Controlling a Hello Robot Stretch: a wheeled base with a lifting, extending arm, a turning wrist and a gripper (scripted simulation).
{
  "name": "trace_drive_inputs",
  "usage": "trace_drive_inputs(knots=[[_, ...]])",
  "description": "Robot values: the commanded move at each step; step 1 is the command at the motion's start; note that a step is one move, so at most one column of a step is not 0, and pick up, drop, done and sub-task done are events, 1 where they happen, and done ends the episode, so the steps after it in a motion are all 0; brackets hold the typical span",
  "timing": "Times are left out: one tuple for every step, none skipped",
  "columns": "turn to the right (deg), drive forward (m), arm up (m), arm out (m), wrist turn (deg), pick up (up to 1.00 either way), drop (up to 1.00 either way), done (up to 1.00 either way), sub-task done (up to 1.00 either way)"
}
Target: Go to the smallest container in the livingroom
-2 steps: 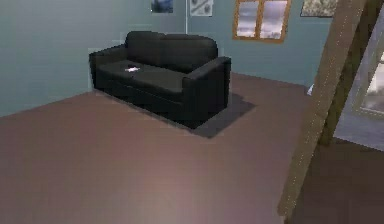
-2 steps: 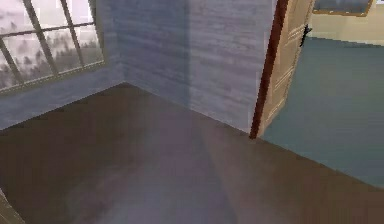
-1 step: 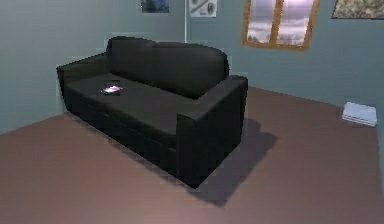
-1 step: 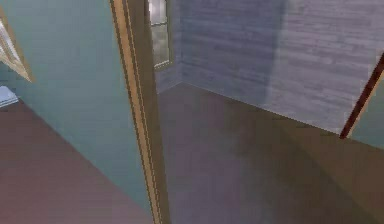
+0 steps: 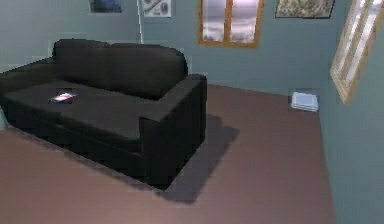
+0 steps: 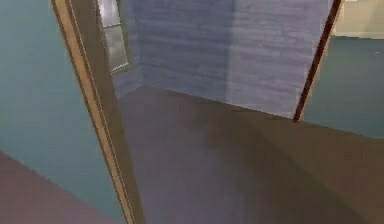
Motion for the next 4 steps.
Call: trace_drive_inputs(knots=[[0.0, 0.25, 0.00, 0.00, 0.0, 0.00, 0.00, 0.00, 0.00], [24.0, 0.00, 0.00, 0.00, 0.0, 0.00, 0.00, 0.00, 0.00], [0.0, 1.00, 0.00, 0.00, 0.0, 0.00, 0.00, 0.00, 0.00], [3.0, 0.00, 0.00, 0.00, 0.0, 0.00, 0.00, 0.00, 0.00]])
